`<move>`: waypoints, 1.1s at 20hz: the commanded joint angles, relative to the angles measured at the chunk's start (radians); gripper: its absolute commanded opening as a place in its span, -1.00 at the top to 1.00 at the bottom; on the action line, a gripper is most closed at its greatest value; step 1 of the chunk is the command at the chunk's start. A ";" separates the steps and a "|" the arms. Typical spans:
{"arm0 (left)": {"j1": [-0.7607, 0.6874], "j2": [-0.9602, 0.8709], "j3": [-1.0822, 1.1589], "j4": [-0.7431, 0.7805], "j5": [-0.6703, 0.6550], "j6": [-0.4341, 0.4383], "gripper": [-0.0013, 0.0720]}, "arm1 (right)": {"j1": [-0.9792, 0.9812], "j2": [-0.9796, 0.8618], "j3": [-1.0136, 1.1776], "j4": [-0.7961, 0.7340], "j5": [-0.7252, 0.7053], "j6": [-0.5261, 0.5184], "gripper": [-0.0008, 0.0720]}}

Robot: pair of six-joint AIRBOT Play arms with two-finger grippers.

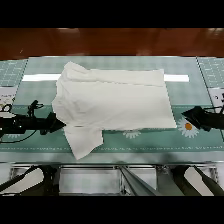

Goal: Fold the shirts.

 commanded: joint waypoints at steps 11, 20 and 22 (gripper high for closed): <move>-0.006 -0.001 0.014 -0.010 0.037 0.000 0.91 | -0.029 -0.375 0.018 0.048 0.131 -0.022 -0.14; -0.006 0.000 0.027 -0.032 0.024 0.001 0.91 | 0.172 -0.402 0.182 0.124 0.109 -0.063 0.93; -0.006 0.018 0.079 -0.110 -0.017 0.051 0.91 | 0.172 -0.392 0.320 0.127 0.170 -0.052 0.93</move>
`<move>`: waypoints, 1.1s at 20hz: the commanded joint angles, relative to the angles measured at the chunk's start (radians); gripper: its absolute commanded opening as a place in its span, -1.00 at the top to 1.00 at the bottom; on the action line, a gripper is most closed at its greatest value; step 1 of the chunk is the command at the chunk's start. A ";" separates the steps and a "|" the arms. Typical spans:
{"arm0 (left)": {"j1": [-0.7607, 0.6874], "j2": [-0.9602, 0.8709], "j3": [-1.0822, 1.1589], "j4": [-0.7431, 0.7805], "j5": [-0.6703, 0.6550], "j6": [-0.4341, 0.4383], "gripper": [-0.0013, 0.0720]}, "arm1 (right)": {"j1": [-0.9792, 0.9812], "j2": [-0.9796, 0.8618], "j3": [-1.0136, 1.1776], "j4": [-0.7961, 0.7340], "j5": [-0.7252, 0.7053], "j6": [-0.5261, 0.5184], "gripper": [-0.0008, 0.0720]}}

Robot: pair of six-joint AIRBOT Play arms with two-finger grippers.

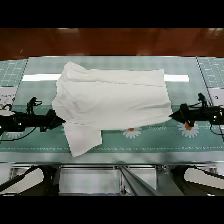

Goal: Fold the shirts.

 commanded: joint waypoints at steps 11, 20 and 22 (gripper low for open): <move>-0.076 0.291 0.954 -0.287 0.086 0.024 0.91 | 0.152 0.139 1.184 0.014 0.125 0.212 0.92; 0.002 0.573 1.305 0.182 -0.023 -0.177 0.91 | 0.152 0.551 1.312 -0.360 0.199 0.256 0.92; -0.003 0.652 1.305 0.288 -0.066 -0.203 0.91 | 0.152 0.639 1.283 -0.423 0.214 0.269 0.92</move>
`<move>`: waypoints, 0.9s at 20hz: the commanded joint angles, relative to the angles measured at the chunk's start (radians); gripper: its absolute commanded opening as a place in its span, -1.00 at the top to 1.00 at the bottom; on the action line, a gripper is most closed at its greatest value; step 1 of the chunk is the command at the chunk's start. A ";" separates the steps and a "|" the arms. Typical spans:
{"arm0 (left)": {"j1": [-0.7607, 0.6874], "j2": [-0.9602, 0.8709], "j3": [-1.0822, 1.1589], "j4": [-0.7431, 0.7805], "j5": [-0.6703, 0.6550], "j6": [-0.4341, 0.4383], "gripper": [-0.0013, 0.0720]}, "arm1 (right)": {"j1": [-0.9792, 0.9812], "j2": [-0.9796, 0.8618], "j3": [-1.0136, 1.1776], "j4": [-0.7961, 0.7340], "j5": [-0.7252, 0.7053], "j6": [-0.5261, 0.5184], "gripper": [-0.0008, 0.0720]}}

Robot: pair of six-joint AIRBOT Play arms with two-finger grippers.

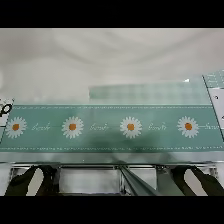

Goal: Fold the shirts.

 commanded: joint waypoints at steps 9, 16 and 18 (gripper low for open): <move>-0.227 0.251 -0.174 0.511 -0.224 -0.224 0.91 | 0.001 0.260 -0.243 -0.126 0.097 0.050 0.92; -0.227 0.063 -0.658 0.372 0.013 -0.234 0.91 | 0.002 0.172 -0.782 0.061 -0.068 -0.052 0.92; -0.228 -0.086 -0.726 0.332 0.113 -0.230 0.91 | 0.002 0.052 -0.859 0.109 -0.137 -0.111 0.92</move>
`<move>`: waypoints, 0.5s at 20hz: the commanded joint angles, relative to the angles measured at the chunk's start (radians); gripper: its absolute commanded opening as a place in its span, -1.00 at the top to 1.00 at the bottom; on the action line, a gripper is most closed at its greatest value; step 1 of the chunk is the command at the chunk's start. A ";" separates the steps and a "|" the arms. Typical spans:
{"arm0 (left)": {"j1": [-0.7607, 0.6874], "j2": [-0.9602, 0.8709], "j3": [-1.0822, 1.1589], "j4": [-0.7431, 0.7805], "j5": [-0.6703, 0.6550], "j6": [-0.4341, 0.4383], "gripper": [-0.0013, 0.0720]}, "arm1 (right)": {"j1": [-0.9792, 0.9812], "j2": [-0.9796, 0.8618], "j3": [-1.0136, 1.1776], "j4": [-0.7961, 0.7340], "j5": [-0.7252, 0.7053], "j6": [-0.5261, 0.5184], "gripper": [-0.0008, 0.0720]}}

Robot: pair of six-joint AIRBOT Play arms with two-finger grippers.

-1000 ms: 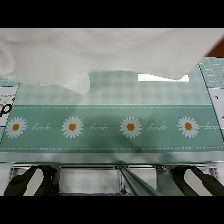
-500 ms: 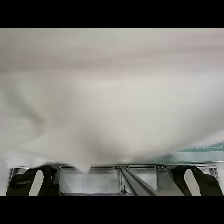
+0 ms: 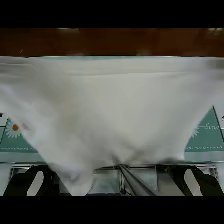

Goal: Fold the shirts.

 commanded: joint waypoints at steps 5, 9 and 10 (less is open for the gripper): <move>-0.003 -0.602 -0.112 -0.214 0.366 0.078 0.91 | 0.000 -0.525 -0.138 0.296 -0.262 -0.209 0.92; -0.003 -0.910 0.021 -0.306 0.470 0.076 0.91 | 0.000 -0.826 -0.033 0.419 -0.319 -0.245 0.93; -0.005 -0.973 0.061 -0.330 0.460 0.076 0.91 | 0.000 -0.881 -0.001 0.421 -0.316 -0.233 0.93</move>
